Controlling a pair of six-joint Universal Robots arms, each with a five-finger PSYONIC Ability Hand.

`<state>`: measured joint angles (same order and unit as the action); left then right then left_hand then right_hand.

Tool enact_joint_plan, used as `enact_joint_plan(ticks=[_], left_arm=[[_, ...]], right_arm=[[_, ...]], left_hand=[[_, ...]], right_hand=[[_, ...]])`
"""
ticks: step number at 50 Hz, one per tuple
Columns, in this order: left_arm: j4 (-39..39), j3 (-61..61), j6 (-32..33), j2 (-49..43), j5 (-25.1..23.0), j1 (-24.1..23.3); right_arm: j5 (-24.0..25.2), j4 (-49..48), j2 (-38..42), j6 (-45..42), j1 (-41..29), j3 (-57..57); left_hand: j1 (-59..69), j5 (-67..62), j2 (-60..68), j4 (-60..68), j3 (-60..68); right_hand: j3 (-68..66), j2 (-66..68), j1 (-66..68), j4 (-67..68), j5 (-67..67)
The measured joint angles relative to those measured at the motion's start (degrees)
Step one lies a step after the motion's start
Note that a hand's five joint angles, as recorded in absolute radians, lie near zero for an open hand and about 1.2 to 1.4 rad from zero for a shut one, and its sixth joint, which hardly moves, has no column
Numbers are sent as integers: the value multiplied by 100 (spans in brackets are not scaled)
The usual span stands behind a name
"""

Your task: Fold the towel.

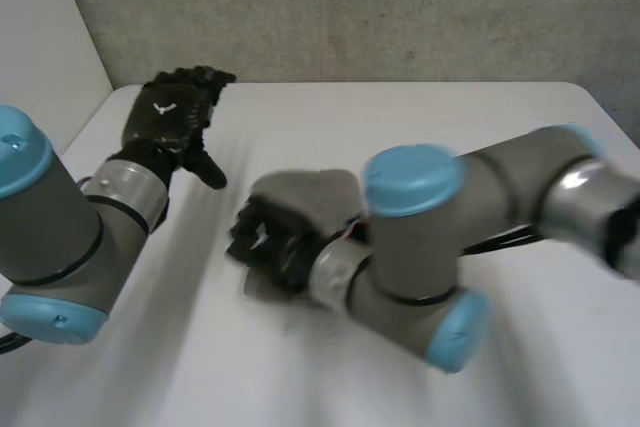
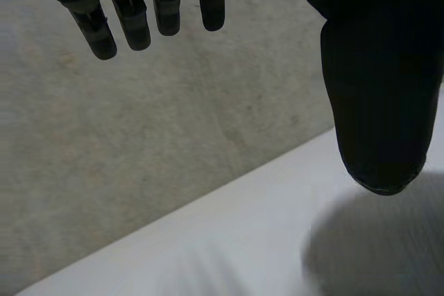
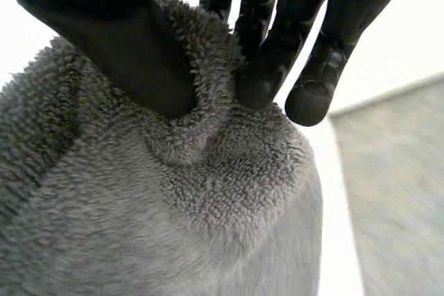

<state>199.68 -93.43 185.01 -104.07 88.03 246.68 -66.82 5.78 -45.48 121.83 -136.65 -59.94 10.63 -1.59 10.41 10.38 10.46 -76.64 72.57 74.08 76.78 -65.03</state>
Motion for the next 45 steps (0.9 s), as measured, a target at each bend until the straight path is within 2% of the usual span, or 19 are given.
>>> enact_joint_plan(ticks=[2, 3, 4, 5, 7, 9, 11, 14, 19, 24, 30, 36, 45], left_arm=[[0, 4, -3, 46, 25, 45], [-2, 4, -4, 68, 35, 66], [-3, 4, -5, 81, 41, 79], [-4, 4, -5, 85, 43, 83], [-9, 8, -6, 91, 47, 88], [-14, 15, -10, 83, 46, 83], [-19, 34, -18, 62, 45, 74], [-33, 85, -49, 11, 42, 51], [-154, 256, -205, -136, 41, -50], [-503, 487, -471, -378, 43, -213], [-1104, 740, -812, -845, 65, -384], [-1556, 843, -994, -1379, 177, -448], [-1656, 768, -967, -1866, 338, -457]], right_arm=[[-49, 329, 318, -194, -155, 364], [-117, 520, 504, -288, -233, 575], [-206, 673, 647, -340, -285, 746], [-259, 717, 691, -341, -302, 804], [-589, 836, 776, -188, -337, 994], [-810, 798, 707, 94, -321, 1024], [-962, 700, 567, 464, -284, 987], [-1112, 444, 175, 1367, -147, 778], [-1149, -120, -779, 3602, 320, 109], [-1119, -337, -1241, 5037, 767, -324], [-1129, -253, -1159, 5542, 1073, -460], [-1136, -7, -561, 5490, 1125, -284], [-1196, 341, 309, 5170, 1035, 98]], left_hand=[[1, 0, 0, 0, 0], [1, 0, 0, 0, 0], [1, 3, 0, 0, 0], [1, 0, 0, 0, 0], [1, 0, 0, 0, 0], [1, 0, 0, 0, 0], [1, 0, 0, 0, 0], [1, 0, 0, 0, 1], [20, 0, 43, 36, 33], [69, -11, 105, 103, 98], [264, -170, 286, 286, 279], [356, -268, 382, 373, 372], [356, -287, 390, 390, 378]], right_hand=[[22, -1, -1, -36, 5], [460, -526, -535, -490, 458], [1498, -1595, -1587, -1528, 1524], [2093, -2088, -2077, -2122, 2011], [4213, -4344, -4516, -4415, 4369], [5223, -5441, -5556, -5701, 5564], [5932, -5746, -5909, -6138, 6054], [6256, -5772, -6046, -6205, 6151], [6257, -5772, -6068, -6206, 6152], [6257, -5772, -6070, -6206, 6152], [6257, -5772, -6070, -6206, 6152], [6257, -5773, -6070, -6205, 6152], [6258, -5772, -6070, -6205, 6152]])
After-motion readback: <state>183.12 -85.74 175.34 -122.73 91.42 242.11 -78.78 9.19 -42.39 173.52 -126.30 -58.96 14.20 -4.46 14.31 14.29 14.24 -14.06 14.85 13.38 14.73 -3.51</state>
